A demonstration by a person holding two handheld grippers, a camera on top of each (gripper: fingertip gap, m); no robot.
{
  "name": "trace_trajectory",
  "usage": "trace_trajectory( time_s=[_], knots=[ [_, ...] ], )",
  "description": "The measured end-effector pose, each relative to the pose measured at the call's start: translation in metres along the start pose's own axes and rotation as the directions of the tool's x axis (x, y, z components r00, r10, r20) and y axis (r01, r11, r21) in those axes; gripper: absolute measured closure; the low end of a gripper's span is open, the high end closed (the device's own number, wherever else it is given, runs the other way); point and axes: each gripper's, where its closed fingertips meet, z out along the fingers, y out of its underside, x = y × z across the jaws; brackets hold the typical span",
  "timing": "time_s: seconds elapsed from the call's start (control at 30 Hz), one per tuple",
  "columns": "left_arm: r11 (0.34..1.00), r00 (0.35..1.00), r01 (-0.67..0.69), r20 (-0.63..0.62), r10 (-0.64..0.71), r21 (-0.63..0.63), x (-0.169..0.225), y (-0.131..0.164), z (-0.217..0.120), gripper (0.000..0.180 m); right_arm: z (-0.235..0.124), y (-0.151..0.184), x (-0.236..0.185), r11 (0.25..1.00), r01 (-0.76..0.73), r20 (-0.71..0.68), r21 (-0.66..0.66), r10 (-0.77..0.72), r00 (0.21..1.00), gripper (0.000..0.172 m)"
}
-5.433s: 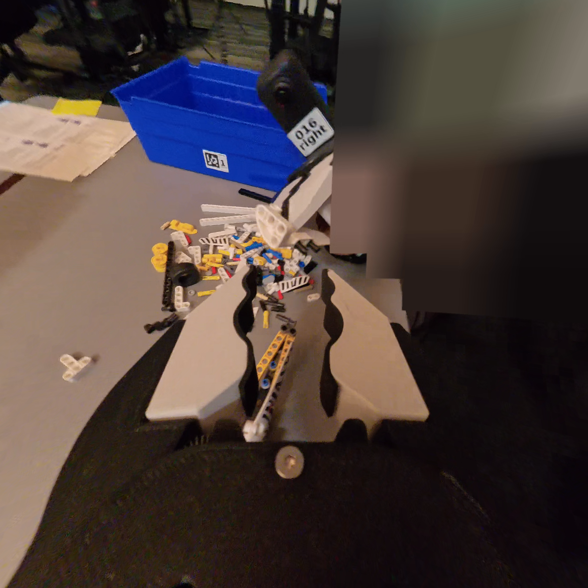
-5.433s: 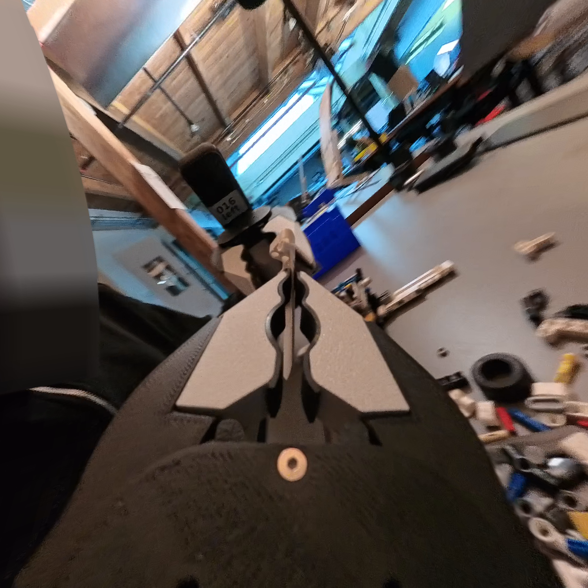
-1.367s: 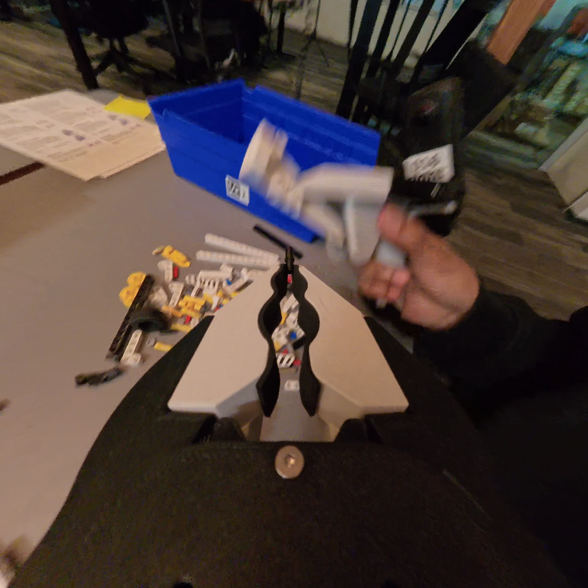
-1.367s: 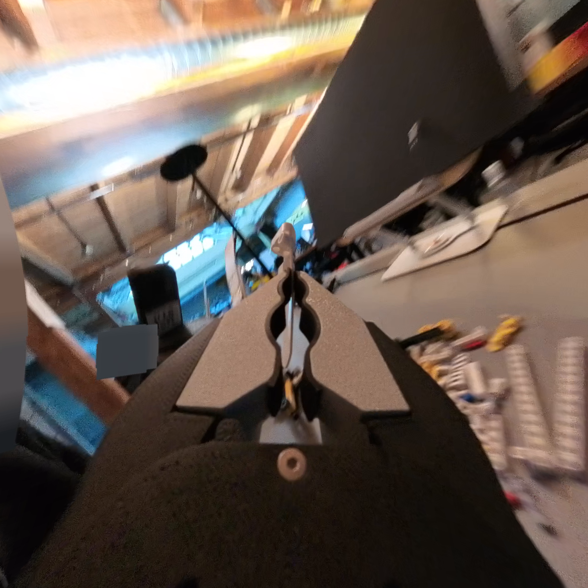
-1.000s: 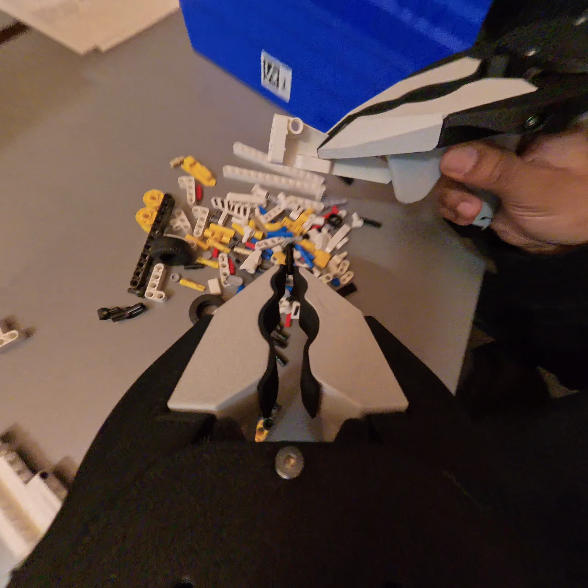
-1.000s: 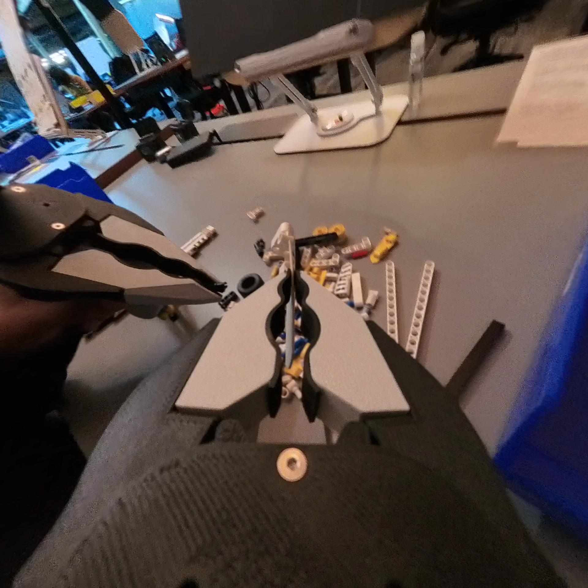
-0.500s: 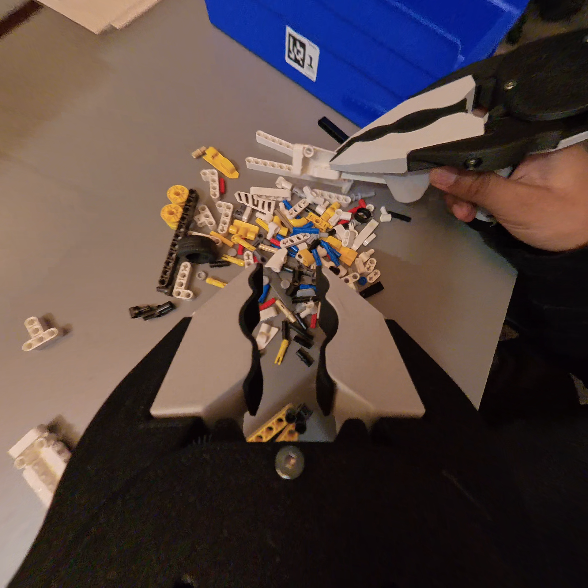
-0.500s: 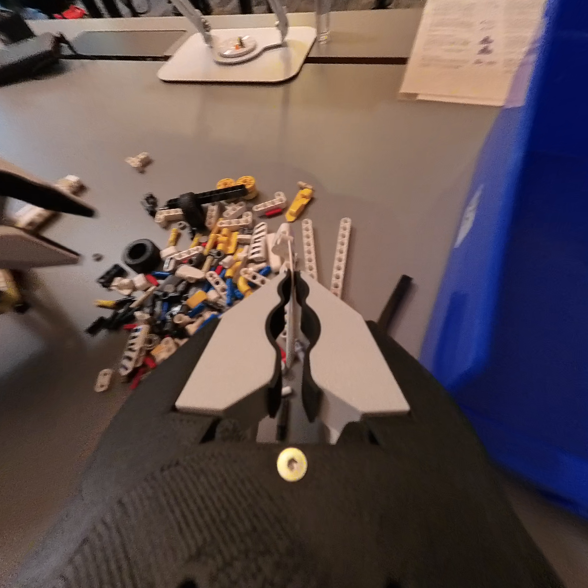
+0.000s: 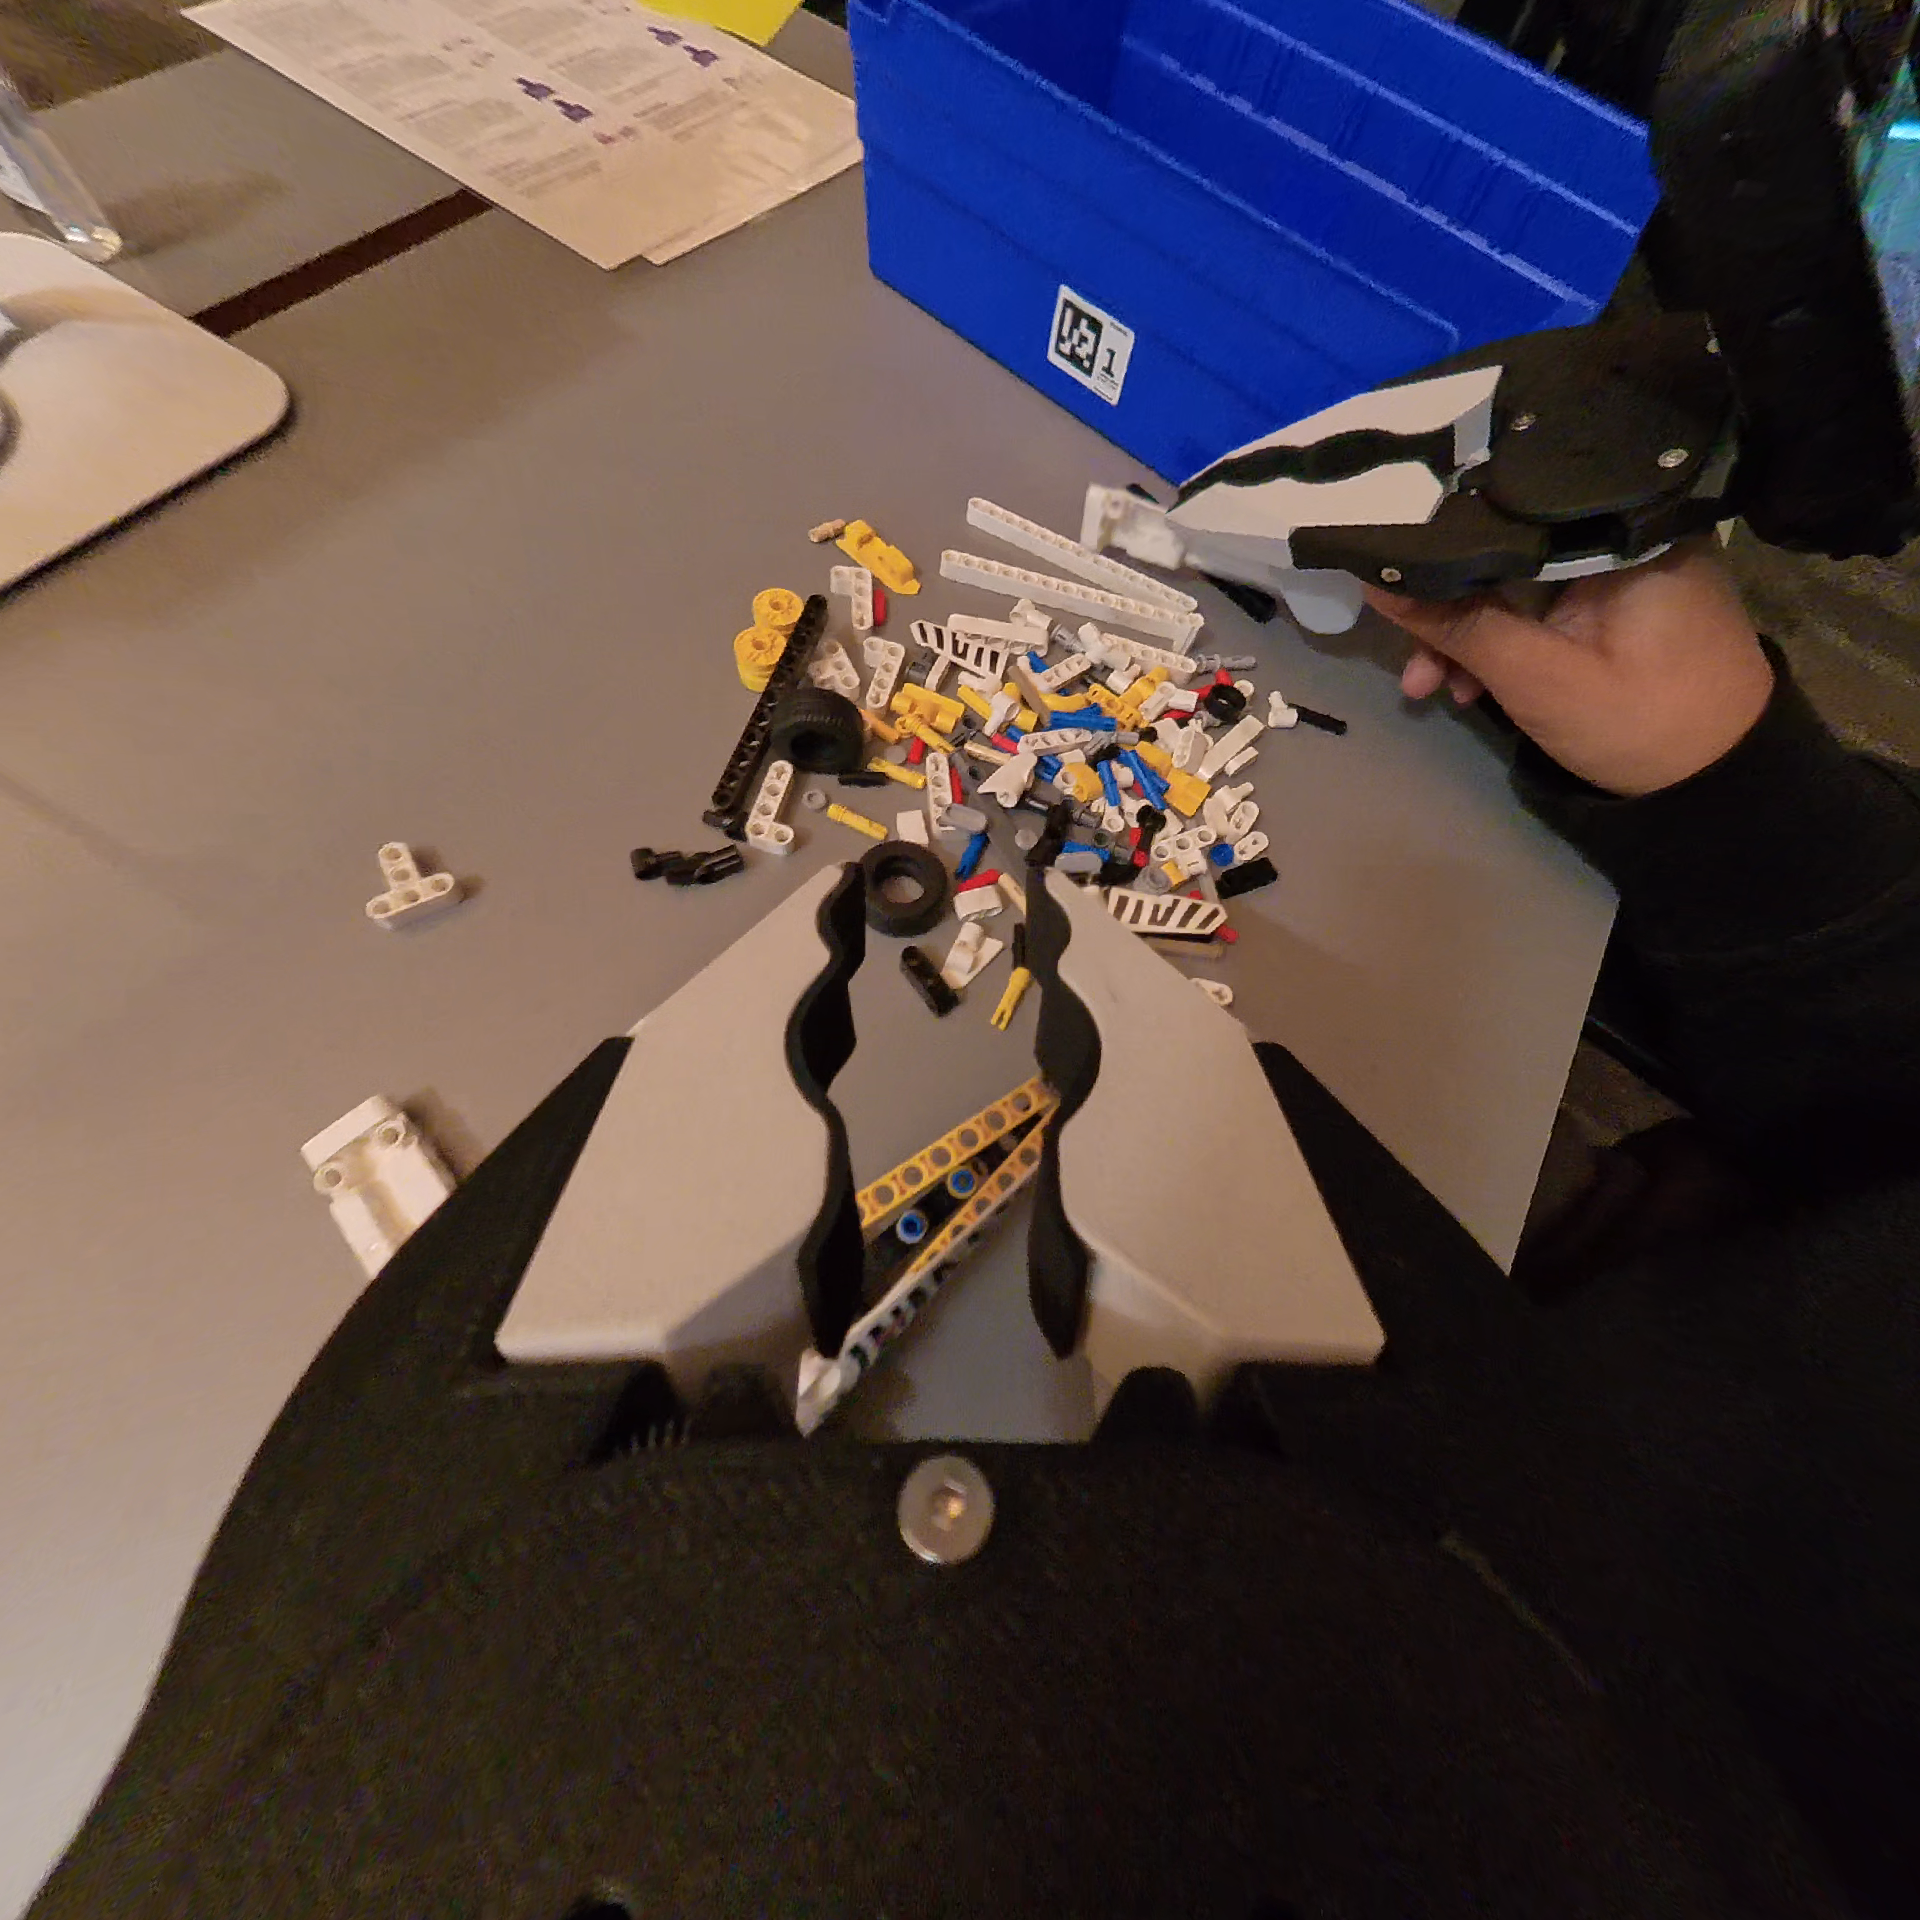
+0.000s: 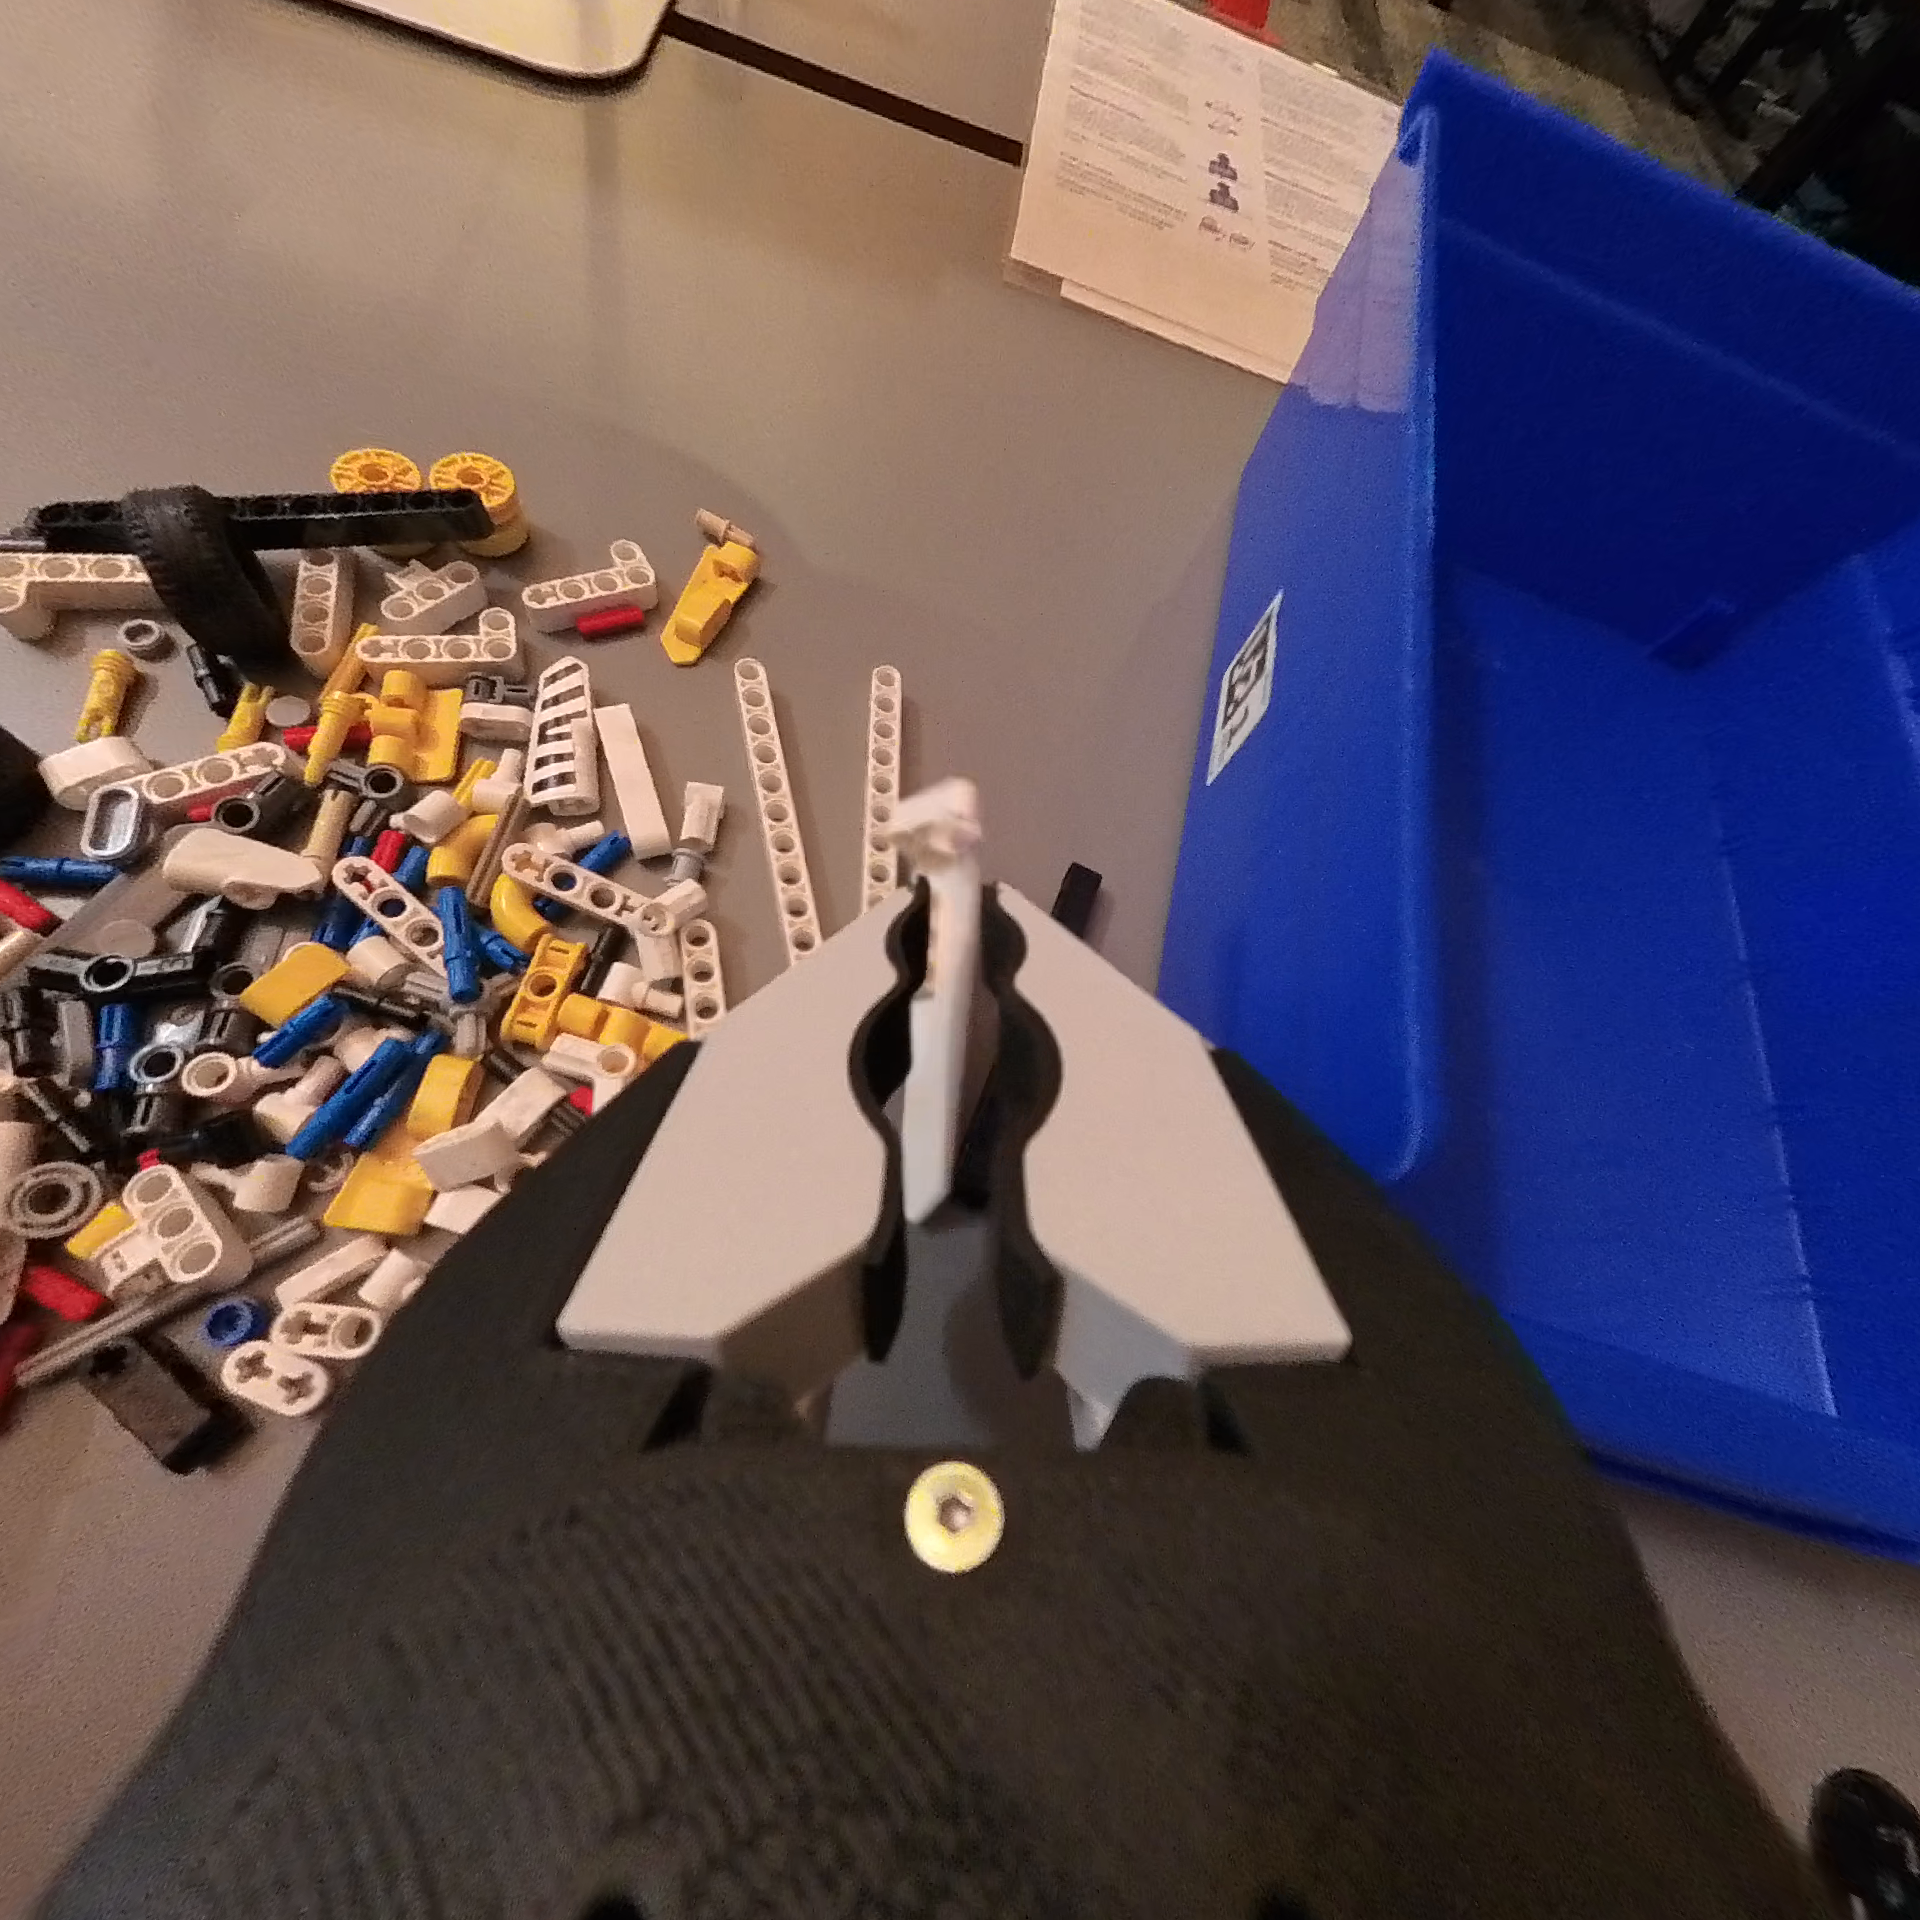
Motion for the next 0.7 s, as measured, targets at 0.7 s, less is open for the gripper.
trace_trajectory(
  time_s=[0.7],
  knots=[
    [0.993, 0.999, 0.011, 0.047, -0.017, 0.122, -0.031, 0.055, -0.084, 0.153, -0.109, -0.081, -0.2, 0.905, -0.218, 0.795, 0.366, -0.182, 0.579, 0.137]
  ],
)
